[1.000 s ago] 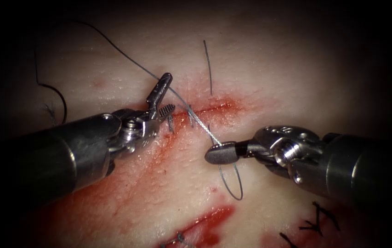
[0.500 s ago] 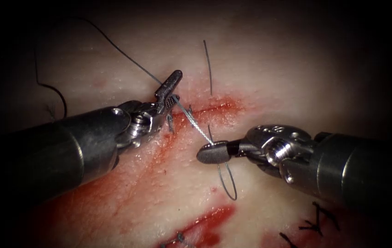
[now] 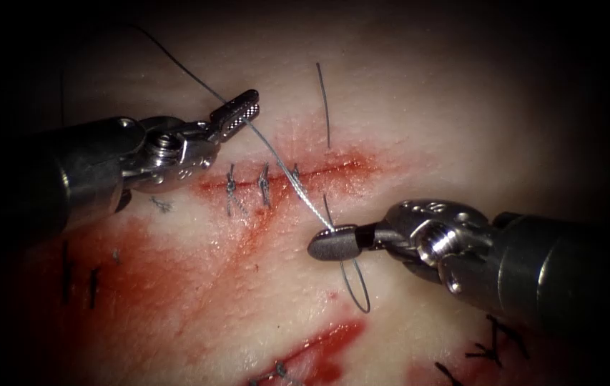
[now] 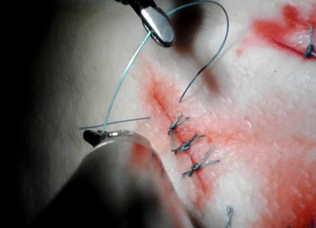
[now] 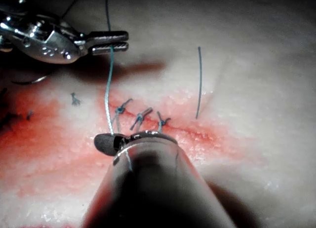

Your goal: Wound Closure

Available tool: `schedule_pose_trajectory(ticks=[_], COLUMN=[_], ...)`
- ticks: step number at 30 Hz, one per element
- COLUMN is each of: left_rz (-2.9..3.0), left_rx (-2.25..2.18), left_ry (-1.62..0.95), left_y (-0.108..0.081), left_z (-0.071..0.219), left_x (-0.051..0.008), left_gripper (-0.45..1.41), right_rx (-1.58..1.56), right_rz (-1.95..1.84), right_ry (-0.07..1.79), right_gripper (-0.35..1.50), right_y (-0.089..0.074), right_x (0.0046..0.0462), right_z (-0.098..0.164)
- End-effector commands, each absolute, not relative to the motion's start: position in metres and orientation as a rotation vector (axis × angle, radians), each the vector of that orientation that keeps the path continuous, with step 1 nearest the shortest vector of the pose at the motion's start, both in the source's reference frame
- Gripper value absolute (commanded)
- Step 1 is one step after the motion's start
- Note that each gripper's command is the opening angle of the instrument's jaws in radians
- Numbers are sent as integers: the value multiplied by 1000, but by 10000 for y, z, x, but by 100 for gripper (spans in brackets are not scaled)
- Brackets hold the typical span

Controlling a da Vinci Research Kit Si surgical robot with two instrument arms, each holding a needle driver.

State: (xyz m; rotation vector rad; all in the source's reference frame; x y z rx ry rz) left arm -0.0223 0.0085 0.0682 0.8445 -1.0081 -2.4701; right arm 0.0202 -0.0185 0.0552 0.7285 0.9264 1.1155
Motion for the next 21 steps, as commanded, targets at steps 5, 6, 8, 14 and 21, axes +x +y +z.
schedule_pose_trajectory(ticks=[5, 6, 8, 14, 21], left_rz=[-2454, -2451, -2445, -2503, -2696], left_rx=[846, 848, 856, 800, 858], left_ry=[-969, -967, -960, -855, -931], left_y=[93, 93, 95, 98, 90], left_z=[698, 701, 705, 702, 687], left_x=[-227, -227, -225, -200, -160], left_gripper=[47, 47, -5, -45, -45], right_rx=[729, 729, 730, 724, 677], right_rz=[1113, 1113, 1112, 1076, 924], right_ry=[930, 930, 930, 969, 1247], right_gripper=[-35, -35, -35, 11, 147], right_y=[-180, -180, -180, -175, -150], right_x=[211, 211, 211, 210, 184], right_z=[555, 555, 554, 553, 545])
